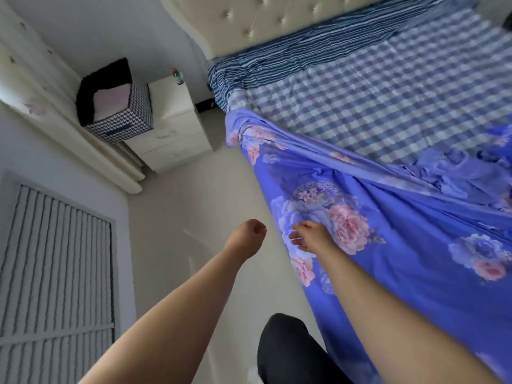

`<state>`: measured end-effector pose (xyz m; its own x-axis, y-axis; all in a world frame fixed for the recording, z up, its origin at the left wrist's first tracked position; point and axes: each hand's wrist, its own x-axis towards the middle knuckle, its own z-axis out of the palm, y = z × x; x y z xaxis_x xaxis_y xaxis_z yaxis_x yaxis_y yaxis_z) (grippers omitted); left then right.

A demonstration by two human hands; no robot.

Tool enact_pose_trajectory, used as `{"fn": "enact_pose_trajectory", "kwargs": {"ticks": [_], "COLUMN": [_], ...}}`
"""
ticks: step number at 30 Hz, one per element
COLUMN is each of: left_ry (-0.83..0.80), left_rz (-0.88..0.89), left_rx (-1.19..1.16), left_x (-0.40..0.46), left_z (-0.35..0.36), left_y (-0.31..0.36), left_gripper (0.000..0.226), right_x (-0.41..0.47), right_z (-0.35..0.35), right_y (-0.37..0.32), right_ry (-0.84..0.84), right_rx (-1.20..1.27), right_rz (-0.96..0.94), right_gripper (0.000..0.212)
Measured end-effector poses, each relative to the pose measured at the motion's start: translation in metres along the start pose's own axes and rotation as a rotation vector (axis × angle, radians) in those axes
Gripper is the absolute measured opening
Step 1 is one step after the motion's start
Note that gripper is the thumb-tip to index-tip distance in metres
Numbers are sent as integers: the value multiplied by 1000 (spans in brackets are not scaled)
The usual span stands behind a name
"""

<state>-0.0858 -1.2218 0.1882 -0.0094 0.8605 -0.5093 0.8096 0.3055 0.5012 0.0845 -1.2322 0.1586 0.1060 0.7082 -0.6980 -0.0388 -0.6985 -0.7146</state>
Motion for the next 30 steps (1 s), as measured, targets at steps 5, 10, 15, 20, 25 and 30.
{"fn": "enact_pose_trajectory", "kwargs": {"ticks": [5,10,15,20,25,30], "left_ry": [-106,-168,-254,-361,-475,-603], "left_rz": [106,128,157,319,468,493], "left_rx": [79,164,237,378,573,708], "left_x": [110,233,329,427,512,555], "left_z": [-35,-71,-99,-105,-91,-59], "left_y": [36,79,120,160,190,219], "left_gripper": [23,21,20,32,28,25], "right_x": [79,174,245,317,377,427], "right_z": [5,2,-6,-9,-24,-44], "right_y": [-51,-113,-167,-199,-199,-185], "right_ry": [135,168,259,420,631,755], "right_rx": [180,531,831,1075,1354,1330], "right_rz": [72,240,301,320,289,342], "right_gripper": [17,14,17,19,15,20]}}
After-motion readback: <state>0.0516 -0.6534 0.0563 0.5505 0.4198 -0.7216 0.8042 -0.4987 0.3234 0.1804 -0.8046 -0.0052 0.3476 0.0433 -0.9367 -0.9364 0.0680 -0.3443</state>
